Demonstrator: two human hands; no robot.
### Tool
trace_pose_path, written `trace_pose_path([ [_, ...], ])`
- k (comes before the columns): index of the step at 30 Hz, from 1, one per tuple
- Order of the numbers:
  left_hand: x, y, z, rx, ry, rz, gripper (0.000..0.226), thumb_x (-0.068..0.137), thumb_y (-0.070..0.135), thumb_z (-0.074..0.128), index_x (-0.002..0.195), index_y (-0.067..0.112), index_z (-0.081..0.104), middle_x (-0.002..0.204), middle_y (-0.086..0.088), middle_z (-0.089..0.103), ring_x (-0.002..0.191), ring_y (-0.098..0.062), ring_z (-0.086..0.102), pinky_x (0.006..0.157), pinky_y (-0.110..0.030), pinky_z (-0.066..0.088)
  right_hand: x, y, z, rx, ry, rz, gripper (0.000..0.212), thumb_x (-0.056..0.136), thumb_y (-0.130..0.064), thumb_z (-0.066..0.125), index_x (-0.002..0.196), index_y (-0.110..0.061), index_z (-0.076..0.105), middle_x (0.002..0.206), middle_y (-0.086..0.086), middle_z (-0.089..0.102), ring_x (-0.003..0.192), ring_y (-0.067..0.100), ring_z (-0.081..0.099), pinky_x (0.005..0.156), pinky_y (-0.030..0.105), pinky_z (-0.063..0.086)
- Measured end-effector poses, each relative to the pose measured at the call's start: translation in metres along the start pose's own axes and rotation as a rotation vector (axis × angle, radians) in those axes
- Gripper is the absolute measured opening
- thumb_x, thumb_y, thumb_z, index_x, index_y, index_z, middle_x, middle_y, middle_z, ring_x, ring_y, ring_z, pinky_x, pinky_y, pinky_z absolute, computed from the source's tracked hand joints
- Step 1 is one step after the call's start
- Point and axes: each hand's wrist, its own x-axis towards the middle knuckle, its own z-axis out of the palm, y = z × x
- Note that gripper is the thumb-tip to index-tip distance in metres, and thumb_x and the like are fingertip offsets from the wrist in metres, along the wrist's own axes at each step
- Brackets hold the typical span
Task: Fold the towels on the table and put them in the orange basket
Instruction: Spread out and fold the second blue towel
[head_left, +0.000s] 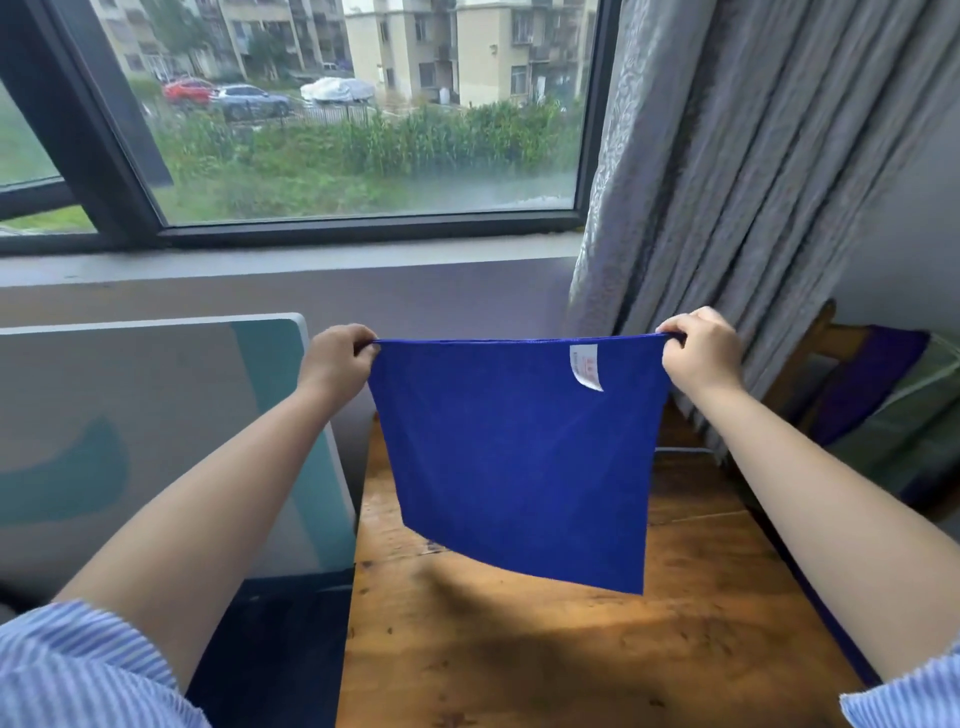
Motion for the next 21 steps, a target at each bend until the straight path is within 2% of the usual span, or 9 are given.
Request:
trace_pose_path([
  [4, -0.005, -0.009, 0.007, 0.029, -0.055, -0.101, 0.021, 0.090, 0.010, 0.051, 0.101, 0.003, 0.067, 0.103, -0.017, 0.067, 0.098, -0.032, 0.058, 0.079, -0.033, 0.043, -0.002, -0.003, 0.015, 0.019, -0.034, 0.036, 0.028, 0.080, 0.008, 0.046, 0.097, 0.004, 0.068, 0.103, 0.028, 0.058, 0.097, 0.040, 0.054, 0.077, 0.032, 0.040],
  [8, 0.000, -0.012, 0.012, -0.003, 0.002, -0.199, 0.022, 0.091, 0.011, 0.049, 0.104, 0.004, 0.065, 0.106, -0.016, 0.067, 0.100, -0.032, 0.058, 0.081, -0.033, 0.043, 0.001, -0.008, 0.032, 0.067, -0.044, 0.034, 0.028, 0.080, 0.010, 0.045, 0.096, 0.006, 0.067, 0.103, 0.028, 0.061, 0.097, 0.038, 0.055, 0.077, 0.029, 0.036],
  [12, 0.004, -0.014, 0.010, -0.100, 0.047, -0.212, 0.021, 0.091, 0.008, 0.048, 0.103, 0.000, 0.062, 0.104, -0.018, 0.066, 0.096, -0.030, 0.057, 0.078, -0.029, 0.039, 0.009, -0.010, 0.037, 0.076, -0.034, -0.006, 0.025, 0.078, 0.010, 0.047, 0.092, 0.007, 0.067, 0.097, 0.028, 0.064, 0.092, 0.038, 0.058, 0.071, 0.028, 0.032],
  [16, -0.010, -0.020, 0.011, -0.197, -0.041, -0.260, 0.020, 0.090, 0.005, 0.046, 0.102, -0.004, 0.059, 0.101, -0.021, 0.063, 0.085, -0.023, 0.049, 0.075, -0.026, 0.035, 0.003, -0.010, 0.037, 0.115, -0.068, 0.012, 0.023, 0.079, 0.007, 0.047, 0.092, 0.006, 0.065, 0.095, 0.027, 0.066, 0.091, 0.038, 0.058, 0.073, 0.028, 0.033],
  [19, -0.025, -0.023, 0.014, -0.226, -0.104, -0.293, 0.020, 0.089, 0.004, 0.046, 0.101, -0.004, 0.059, 0.094, -0.017, 0.059, 0.084, -0.020, 0.047, 0.074, -0.028, 0.035, -0.007, -0.009, 0.037, 0.131, -0.095, 0.040, 0.023, 0.080, 0.004, 0.045, 0.092, 0.004, 0.064, 0.096, 0.025, 0.066, 0.092, 0.036, 0.057, 0.074, 0.029, 0.035],
  [21, -0.028, -0.024, 0.011, -0.271, -0.127, -0.301, 0.017, 0.088, 0.002, 0.047, 0.097, -0.003, 0.060, 0.085, -0.013, 0.056, 0.082, -0.021, 0.047, 0.072, -0.029, 0.037, -0.010, -0.010, 0.033, 0.151, -0.073, 0.042, 0.021, 0.079, 0.005, 0.045, 0.088, 0.007, 0.063, 0.092, 0.027, 0.065, 0.088, 0.037, 0.056, 0.069, 0.028, 0.033],
])
